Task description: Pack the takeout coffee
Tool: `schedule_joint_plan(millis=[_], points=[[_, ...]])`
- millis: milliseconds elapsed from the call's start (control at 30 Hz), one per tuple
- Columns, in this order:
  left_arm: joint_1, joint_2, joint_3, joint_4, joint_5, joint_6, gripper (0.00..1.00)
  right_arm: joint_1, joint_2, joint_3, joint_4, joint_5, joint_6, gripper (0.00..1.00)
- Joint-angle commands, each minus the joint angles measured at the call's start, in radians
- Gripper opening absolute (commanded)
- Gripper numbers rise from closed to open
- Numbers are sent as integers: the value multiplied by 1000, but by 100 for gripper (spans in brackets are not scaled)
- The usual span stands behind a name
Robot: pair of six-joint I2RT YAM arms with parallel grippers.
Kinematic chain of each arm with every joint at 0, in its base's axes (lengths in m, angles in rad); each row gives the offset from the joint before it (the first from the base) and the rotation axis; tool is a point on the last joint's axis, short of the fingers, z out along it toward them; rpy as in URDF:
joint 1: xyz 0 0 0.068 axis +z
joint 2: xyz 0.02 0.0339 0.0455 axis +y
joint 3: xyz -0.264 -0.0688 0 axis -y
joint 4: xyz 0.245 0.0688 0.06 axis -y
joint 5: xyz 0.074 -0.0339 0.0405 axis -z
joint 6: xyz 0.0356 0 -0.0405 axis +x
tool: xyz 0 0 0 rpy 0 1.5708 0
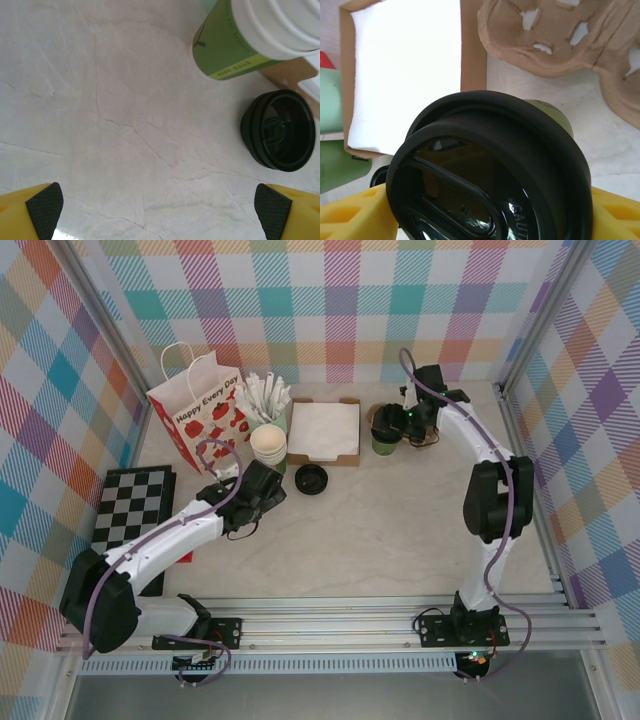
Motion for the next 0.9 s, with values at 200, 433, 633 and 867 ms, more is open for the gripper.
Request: schedule_joint_plan(millis=[200,433,633,867], points=[[18,-105,-62,76,-1,79,100,11,114,109,28,-57,80,74],[17,-133,-74,141,40,131,100,22,186,183,-3,-13,104,78],[18,-136,-68,151,65,151,100,36,243,272,-42,-17,118,82],[19,-144,-73,140,62,139,100,37,223,330,-102,25,105,100]])
